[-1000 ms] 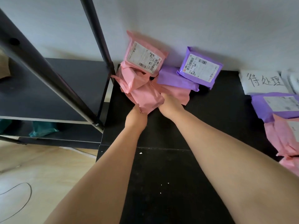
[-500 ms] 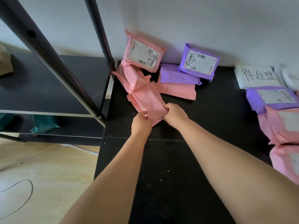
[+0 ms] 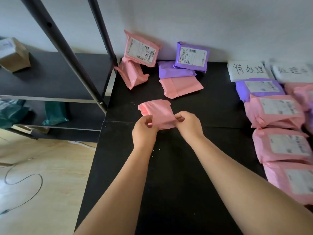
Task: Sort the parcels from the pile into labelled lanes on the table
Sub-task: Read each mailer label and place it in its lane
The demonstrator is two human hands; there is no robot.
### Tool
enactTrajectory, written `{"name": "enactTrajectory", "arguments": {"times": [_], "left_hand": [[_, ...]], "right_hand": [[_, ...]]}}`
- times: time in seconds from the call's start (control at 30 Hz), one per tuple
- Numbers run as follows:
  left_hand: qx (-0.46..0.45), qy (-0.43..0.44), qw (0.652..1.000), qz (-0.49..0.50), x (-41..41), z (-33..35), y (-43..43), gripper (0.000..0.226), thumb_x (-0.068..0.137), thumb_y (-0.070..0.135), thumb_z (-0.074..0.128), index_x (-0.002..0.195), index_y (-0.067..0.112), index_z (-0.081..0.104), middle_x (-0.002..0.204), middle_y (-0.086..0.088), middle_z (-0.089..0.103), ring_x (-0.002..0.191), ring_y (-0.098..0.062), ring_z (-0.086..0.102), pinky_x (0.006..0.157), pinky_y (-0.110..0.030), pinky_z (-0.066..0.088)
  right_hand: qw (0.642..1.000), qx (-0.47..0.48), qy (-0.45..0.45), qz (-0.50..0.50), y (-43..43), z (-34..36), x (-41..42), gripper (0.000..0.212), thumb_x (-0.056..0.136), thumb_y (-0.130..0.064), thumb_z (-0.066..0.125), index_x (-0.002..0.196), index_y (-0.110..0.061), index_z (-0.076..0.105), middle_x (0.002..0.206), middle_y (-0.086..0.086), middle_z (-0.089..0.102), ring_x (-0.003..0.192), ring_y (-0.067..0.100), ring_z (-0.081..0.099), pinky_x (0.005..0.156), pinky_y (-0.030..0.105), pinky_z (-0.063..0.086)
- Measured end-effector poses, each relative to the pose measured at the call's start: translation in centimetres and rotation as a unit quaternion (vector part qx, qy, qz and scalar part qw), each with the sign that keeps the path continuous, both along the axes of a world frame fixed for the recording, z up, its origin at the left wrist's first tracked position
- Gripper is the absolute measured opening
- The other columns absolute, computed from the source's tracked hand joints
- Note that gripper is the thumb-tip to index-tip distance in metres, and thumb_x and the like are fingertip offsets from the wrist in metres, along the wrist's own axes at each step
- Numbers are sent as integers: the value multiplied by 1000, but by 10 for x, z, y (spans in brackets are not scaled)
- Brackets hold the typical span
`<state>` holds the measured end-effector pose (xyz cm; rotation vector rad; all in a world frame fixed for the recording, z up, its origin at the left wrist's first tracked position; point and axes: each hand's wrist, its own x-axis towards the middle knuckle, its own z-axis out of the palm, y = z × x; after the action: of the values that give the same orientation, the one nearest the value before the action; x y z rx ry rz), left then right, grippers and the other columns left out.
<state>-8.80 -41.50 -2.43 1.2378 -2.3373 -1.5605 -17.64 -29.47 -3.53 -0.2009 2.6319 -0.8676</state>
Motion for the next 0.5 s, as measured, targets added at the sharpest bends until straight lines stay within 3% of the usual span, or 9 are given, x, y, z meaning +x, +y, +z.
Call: {"name": "enactTrajectory", "arguments": {"times": [0.07, 0.13, 0.23, 0.3, 0.43, 0.5], "left_hand": [[7, 11, 1000, 17, 16, 9, 20, 48, 87, 18, 71, 132, 23, 58, 119, 6, 64, 94, -7, 58, 69, -17, 45], [22, 29, 999, 26, 30, 15, 38, 49, 85, 20, 73, 132, 23, 58, 115, 9, 64, 97, -8, 60, 79, -24, 52], [33, 50, 998, 14, 47, 24, 59, 53, 83, 21, 76, 133, 23, 58, 114, 12, 63, 103, -9, 60, 94, -31, 52], [33, 66, 997, -7, 55, 29, 69, 53, 81, 18, 78, 131, 24, 60, 118, 10, 66, 106, -9, 62, 96, -32, 53], [-38, 87, 994, -51, 68, 38, 89, 51, 81, 10, 76, 128, 27, 61, 122, 11, 66, 112, -7, 59, 98, -26, 48], [-54, 94, 993, -54, 73, 42, 98, 46, 84, 11, 73, 126, 28, 63, 121, 14, 65, 112, -5, 59, 93, -21, 47]], "right_hand": [[1000, -27, 2, -11, 23, 7, 17, 23, 95, -18, 64, 117, -21, 69, 109, -4, 70, 96, 13, 65, 83, 30, 54], [998, -57, -6, -26, 44, 13, 33, 22, 95, -19, 64, 117, -21, 70, 108, -5, 70, 97, 13, 65, 81, 26, 51], [990, -121, -36, -59, 74, 24, 54, 20, 94, -15, 65, 113, -19, 71, 105, -3, 70, 97, 13, 65, 87, 28, 53], [982, -165, -44, -77, 91, 32, 64, 19, 92, -13, 67, 111, -16, 71, 103, -1, 71, 97, 14, 66, 88, 30, 54], [963, -234, -55, -118, 121, 49, 75, 16, 92, -14, 67, 106, -15, 74, 101, -1, 71, 96, 11, 65, 77, 20, 48], [955, -255, -66, -134, 132, 55, 78, 16, 93, -13, 66, 106, -14, 74, 102, -1, 72, 97, 12, 65, 75, 19, 47]]}}
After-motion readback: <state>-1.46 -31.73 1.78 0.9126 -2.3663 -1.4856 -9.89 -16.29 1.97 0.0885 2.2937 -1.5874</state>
